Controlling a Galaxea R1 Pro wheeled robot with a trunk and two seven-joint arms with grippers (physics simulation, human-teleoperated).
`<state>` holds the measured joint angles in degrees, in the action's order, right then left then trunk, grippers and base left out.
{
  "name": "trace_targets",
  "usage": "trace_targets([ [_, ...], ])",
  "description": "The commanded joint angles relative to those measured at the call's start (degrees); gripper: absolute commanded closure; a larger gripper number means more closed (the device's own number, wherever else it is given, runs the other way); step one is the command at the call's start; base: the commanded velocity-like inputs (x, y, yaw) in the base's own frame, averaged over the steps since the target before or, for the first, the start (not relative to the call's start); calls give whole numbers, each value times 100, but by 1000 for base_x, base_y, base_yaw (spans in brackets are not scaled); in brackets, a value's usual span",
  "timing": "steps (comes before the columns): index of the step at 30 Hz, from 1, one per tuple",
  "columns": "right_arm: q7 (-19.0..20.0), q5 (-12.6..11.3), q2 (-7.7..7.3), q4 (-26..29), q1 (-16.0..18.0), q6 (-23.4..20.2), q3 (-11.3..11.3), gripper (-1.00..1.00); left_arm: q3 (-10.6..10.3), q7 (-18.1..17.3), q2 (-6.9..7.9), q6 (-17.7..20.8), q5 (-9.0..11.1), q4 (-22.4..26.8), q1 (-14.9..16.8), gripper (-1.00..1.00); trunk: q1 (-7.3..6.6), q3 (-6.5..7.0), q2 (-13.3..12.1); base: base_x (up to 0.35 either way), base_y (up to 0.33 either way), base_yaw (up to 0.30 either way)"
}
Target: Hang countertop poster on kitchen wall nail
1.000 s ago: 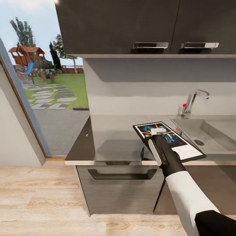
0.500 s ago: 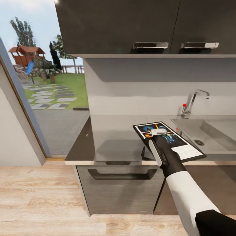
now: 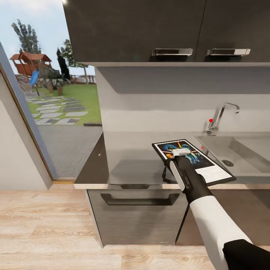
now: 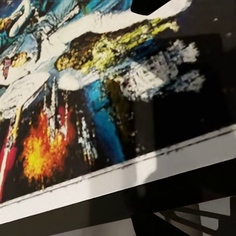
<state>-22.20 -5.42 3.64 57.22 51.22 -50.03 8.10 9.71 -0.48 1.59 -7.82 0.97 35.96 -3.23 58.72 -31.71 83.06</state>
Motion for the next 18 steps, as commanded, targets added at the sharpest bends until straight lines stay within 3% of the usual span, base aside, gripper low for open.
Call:
trace_targets([
  [1, -57, -25, -2, -53, 2, -31, 10, -100, 4, -5, -1, -8, 10, 8, -2, -100, 1, -6, 2, 0, 0, 0],
  [18, -49, -28, 5, -251, 2, -34, 16, -100, 4, -5, -1, -9, 8, 8, -2, -100, 1, -6, 2, 0, 0, 0],
])
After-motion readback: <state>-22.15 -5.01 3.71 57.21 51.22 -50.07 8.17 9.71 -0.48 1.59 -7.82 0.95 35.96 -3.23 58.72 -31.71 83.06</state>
